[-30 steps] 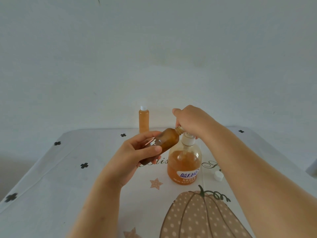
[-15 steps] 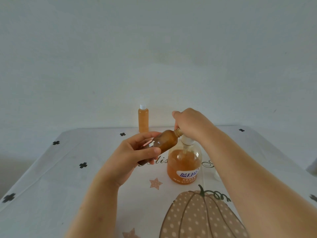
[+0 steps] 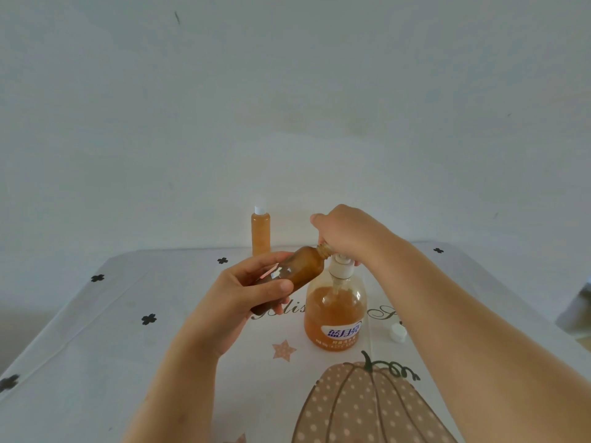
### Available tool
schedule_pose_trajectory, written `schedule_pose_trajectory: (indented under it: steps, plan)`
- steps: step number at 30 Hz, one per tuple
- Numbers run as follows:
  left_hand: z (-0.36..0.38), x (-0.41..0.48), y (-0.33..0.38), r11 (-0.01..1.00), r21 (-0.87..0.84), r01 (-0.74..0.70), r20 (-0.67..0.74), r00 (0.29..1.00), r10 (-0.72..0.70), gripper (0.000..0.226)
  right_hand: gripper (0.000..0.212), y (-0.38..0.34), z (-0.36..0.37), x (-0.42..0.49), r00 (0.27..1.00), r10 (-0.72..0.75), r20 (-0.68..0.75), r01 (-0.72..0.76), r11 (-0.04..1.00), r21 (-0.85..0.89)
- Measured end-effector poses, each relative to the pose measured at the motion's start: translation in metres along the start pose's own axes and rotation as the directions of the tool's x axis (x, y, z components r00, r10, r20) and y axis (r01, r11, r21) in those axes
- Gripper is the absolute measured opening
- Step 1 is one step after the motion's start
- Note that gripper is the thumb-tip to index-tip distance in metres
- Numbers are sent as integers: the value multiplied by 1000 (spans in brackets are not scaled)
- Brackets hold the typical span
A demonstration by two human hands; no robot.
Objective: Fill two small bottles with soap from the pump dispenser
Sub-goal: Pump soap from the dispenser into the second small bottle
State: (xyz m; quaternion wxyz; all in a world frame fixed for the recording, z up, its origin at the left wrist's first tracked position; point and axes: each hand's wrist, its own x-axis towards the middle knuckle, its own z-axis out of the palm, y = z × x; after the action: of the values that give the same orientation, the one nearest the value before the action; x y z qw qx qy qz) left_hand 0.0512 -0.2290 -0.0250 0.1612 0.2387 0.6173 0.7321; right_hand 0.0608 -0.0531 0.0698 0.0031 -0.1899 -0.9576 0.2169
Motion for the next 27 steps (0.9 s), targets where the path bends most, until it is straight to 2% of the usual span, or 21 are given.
schedule_pose_trajectory:
  steps: [6,13,23,27]
  plan:
    - [-2,0,1,1000,18,-8,12,1000,8,51,25,3,4,3,999,-36,-22,34,997,-68]
    - [-6,2,1,998,32,49,5,999,-49,51,35,12,19,18,999,-15,-37,17,997,76]
    - [-2,0,0,999,5,31,7,999,-31,52,25,8,15,14,1000,24,-10,-23,997,70]
    - [1,-1,2,1000,-12,-6,11,1000,6,49,39,6,2,10,996,34,-79,-30,998,49]
